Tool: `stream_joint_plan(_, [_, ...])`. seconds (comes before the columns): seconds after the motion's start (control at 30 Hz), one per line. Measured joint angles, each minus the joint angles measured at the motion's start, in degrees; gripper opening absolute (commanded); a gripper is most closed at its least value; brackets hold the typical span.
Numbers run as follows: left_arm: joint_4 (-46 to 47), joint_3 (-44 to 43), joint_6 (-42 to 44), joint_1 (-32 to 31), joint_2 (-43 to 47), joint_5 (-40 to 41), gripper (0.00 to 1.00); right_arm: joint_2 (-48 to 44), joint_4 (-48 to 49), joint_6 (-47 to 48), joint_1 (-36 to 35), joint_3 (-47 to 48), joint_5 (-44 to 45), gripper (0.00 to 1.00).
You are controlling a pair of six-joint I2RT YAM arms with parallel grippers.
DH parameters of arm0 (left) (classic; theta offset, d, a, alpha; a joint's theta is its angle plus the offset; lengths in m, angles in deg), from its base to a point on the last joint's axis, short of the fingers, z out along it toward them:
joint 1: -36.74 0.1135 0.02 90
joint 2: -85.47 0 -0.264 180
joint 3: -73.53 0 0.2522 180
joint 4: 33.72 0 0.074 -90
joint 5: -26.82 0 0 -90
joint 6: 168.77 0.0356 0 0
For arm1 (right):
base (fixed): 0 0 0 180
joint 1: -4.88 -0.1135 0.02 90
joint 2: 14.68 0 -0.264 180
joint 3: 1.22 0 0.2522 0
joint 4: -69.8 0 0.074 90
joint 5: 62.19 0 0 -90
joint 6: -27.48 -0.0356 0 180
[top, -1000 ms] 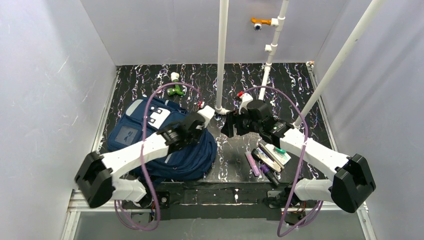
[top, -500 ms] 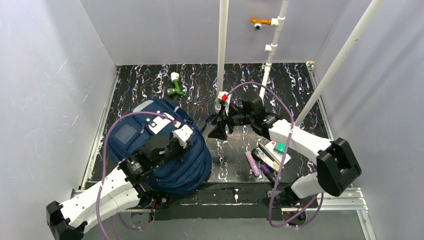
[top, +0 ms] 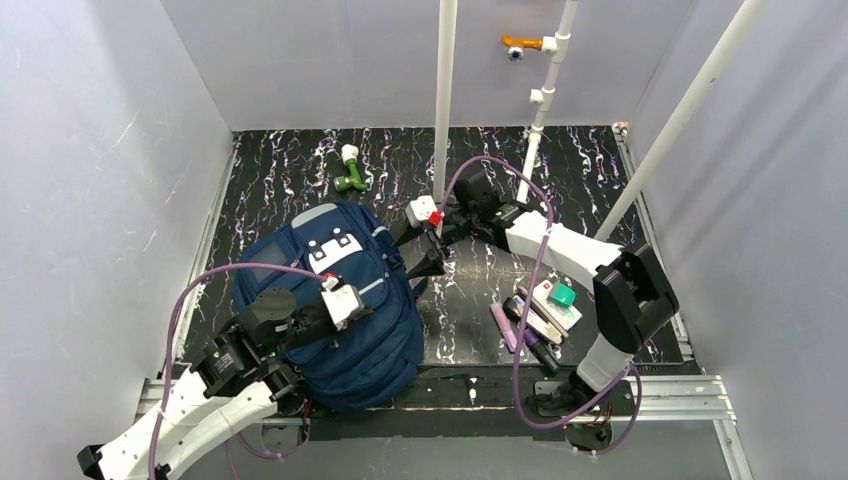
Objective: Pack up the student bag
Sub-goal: Unzip the student bag at the center of the board.
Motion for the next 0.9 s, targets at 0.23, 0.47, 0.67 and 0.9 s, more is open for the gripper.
stream_joint_plan(0.23, [-2.45, -1.25, 2.58, 0.00, -0.20, -0.74, 0.00, 2.10, -3.61, 6.71, -4.31, 0.63, -1.53, 0.68])
stream_joint_plan(0.47, [-3.54, -1.57, 3.43, 0.00, 0.24, -1.07, 0.00, 7.63, -4.24, 6.69, -4.37, 3.85, -2.84, 0.60])
stream_joint_plan(0.67, [-4.02, -1.57, 3.82, 0.00, 1.53, -1.20, 0.00, 7.54, -3.63, 5.77, -5.05, 4.11, -1.33, 0.67])
stream_joint_plan(0.9, [-3.98, -1.60, 4.90, 0.00, 1.22, -1.68, 0.00, 4.74, -3.69, 3.43, -5.20, 3.87, 4.11, 0.69])
